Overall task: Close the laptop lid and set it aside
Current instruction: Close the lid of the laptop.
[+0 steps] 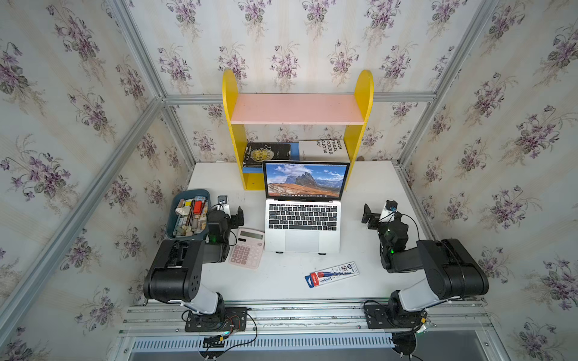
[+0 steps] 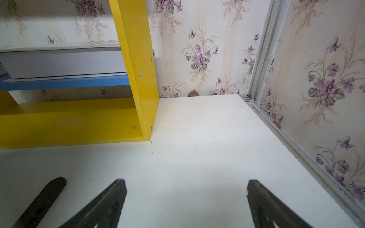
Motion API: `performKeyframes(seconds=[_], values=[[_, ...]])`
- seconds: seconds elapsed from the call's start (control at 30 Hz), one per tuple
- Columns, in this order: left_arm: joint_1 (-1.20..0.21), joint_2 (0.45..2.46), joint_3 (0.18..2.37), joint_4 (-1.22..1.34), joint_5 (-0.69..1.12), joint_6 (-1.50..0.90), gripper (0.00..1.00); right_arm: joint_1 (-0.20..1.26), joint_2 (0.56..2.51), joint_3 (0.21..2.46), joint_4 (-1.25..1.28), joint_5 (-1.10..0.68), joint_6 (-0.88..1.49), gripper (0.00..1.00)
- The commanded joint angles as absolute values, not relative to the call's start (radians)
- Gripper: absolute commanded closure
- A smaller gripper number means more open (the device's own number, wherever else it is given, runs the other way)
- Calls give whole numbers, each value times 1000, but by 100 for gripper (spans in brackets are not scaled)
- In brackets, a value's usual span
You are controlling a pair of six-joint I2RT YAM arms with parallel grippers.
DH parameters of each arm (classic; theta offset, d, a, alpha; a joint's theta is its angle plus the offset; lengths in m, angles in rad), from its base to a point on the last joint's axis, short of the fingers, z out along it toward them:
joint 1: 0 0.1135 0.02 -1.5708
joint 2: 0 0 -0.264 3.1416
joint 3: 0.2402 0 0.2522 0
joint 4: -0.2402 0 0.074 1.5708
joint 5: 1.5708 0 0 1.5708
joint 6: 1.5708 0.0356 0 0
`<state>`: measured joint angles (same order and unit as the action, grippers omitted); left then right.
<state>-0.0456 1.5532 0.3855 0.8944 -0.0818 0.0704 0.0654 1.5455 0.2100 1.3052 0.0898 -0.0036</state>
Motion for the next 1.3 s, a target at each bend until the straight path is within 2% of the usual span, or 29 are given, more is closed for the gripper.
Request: performKeyframes(seconds=[0.0, 0.57, 0.67, 0.8, 0.93, 1.0, 1.17, 1.27], values=[[-46, 1550, 385, 917, -75, 81, 0, 66, 1543, 213, 1306, 92, -7, 0], [-47, 1548, 377, 928, -78, 82, 0, 68, 1540, 195, 1341, 151, 9, 0], [-60, 1545, 350, 977, -113, 87, 0, 72, 1492, 147, 1400, 206, 25, 0], [-84, 1491, 313, 1020, -188, 89, 0, 85, 1359, 138, 1309, 255, 21, 0], [-104, 1336, 327, 886, -233, 102, 0, 96, 1226, 131, 1211, 302, 42, 0], [-110, 1248, 353, 774, -255, 75, 0, 97, 1137, 136, 1145, 342, 142, 0], [-106, 1014, 450, 374, -360, -277, 0, 96, 955, 197, 908, 301, 286, 0], [-98, 941, 505, 206, -269, -390, 0, 96, 893, 242, 779, 237, 394, 0]])
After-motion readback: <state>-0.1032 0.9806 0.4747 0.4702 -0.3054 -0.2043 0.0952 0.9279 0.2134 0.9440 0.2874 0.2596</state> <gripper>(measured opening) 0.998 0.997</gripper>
